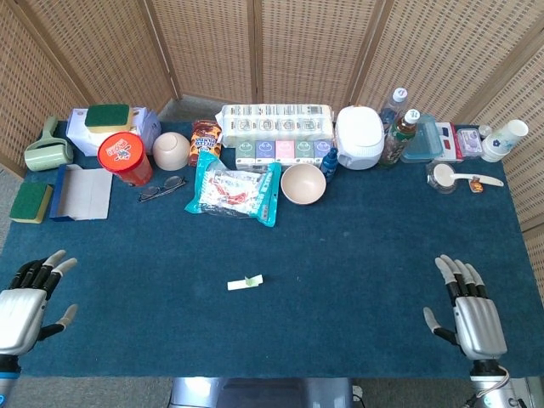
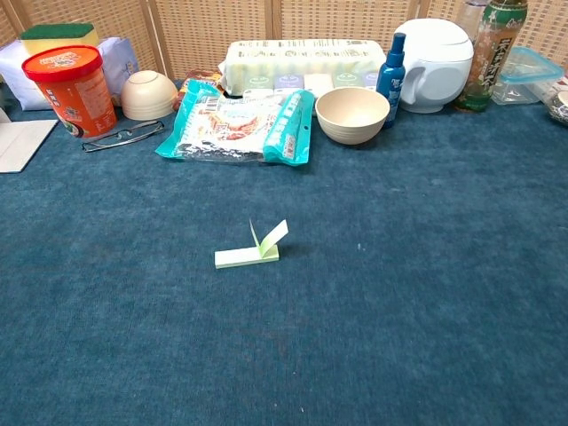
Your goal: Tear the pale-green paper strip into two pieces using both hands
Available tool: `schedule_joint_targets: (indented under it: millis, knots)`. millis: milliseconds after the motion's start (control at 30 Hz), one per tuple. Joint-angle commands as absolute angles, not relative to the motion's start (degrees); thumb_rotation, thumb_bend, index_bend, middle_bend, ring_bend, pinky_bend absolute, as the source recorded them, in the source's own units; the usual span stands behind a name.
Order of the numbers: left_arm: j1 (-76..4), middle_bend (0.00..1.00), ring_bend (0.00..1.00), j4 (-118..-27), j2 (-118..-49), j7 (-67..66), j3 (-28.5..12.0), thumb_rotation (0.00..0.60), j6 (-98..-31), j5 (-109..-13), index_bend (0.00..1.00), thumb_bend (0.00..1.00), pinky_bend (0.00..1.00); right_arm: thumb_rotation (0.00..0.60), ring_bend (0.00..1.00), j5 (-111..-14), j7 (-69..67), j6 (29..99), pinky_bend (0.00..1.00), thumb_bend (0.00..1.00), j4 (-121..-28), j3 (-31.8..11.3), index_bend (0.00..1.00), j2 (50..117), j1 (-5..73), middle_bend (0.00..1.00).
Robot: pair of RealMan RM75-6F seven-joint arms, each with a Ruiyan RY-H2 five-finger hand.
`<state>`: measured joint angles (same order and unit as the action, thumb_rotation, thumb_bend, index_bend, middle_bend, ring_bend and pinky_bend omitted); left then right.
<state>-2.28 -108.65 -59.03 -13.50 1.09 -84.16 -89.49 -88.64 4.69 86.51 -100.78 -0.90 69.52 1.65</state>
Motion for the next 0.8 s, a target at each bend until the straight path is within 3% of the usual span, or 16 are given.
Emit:
schedule_joint_targets:
  millis: [33, 367, 467, 533, 633, 800]
  knots:
    - [-3.8, 0.1, 0.13, -109.1, -57.9, -13.2, 0.5, 0.6, -82.4, -89.4, 0.16, 0.29, 0.1, 0.592, 0.0, -88.0, 4.8, 86.2, 0.02, 0.38, -100.8, -0.9, 0.0, 69.7, 1.6, 0.03]
    - [-11.6, 0.11, 0.14, -110.6, -55.4, -13.1, -2.8, 0.6, -72.4, -86.9, 0.16, 0.29, 0.11, 0.591, 0.01, -86.0, 6.8, 85.3, 0.02, 0.39, -101.1, -1.3, 0.0, 70.6, 1.6, 0.03]
    - [-15.1, 0.19, 0.26, -110.9, -55.0, -13.6, -4.3, 0.6, -67.9, -85.1, 0.21, 0.29, 0.3, 0.592, 0.03, -85.2, 7.2, 84.7, 0.02, 0.38, -101.5, -1.6, 0.0, 71.1, 1.9, 0.03]
    - [-17.2, 0.3, 0.39, -110.7, -55.3, -15.4, -5.6, 0.6, -65.9, -83.5, 0.27, 0.29, 0.47, 0.592, 0.04, -85.0, 7.7, 84.3, 0.02, 0.39, -101.9, -1.8, 0.0, 71.2, 2.2, 0.03]
    - [-19.9, 0.44, 0.55, -110.4, -56.5, -17.6, -7.1, 0.6, -63.1, -81.0, 0.31, 0.28, 0.57, 0.591, 0.05, -84.7, 8.2, 84.0, 0.02, 0.38, -102.5, -2.3, 0.0, 71.1, 2.6, 0.03]
    - [-25.1, 0.62, 0.72, -109.8, -58.4, -21.0, -8.8, 0.6, -57.5, -78.0, 0.32, 0.24, 0.67, 0.591, 0.06, -84.1, 8.6, 83.4, 0.02, 0.38, -102.8, -2.5, 0.0, 71.1, 2.9, 0.03]
